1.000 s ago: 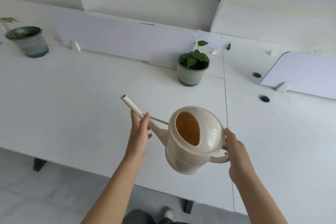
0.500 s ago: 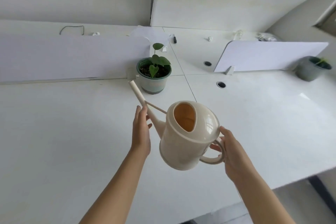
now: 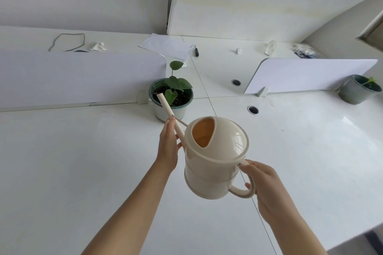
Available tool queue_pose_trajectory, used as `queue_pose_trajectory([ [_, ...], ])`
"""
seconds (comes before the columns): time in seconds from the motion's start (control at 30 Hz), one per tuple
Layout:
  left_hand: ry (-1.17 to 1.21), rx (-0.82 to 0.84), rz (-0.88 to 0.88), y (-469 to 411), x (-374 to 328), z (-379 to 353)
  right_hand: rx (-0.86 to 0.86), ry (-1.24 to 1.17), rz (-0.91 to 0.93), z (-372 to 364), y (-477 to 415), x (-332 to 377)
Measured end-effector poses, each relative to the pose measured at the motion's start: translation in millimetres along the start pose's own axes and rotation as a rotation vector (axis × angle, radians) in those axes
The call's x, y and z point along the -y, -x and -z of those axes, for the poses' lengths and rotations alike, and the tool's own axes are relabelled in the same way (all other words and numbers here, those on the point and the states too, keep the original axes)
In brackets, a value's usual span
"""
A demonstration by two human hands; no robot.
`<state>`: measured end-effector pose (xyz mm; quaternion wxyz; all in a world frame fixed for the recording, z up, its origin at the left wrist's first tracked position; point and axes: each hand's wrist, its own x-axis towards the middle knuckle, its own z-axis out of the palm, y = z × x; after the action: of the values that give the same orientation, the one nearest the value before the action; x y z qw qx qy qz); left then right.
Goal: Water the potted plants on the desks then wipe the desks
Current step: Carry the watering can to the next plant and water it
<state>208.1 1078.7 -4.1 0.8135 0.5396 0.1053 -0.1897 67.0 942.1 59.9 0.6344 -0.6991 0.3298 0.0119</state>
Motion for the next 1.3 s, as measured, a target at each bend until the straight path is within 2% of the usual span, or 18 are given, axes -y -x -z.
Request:
queue_pose_trajectory([
  [0.13,-0.021,-0.024,0.01,-23.9,-4.6,-7.0,-0.004,0.025,0.064,-8.9,-21.7,8.0],
  [0.43,-0.035,-0.042,0.023,-52.4,3.5,-9.9,-0.044,0.091,0.068,-13.4,-37.3,24.2],
  [1.0,-0.116,0.114,0.072,-52.8,4.8,-63.7,-0.197,0.02,0.107,14.1,-31.3,35.3],
  [1.3,-0.087,0.134,0.064,-59.6,1.2,-44.5,-0.147,0.035,0.125,4.9,-33.8,32.0],
])
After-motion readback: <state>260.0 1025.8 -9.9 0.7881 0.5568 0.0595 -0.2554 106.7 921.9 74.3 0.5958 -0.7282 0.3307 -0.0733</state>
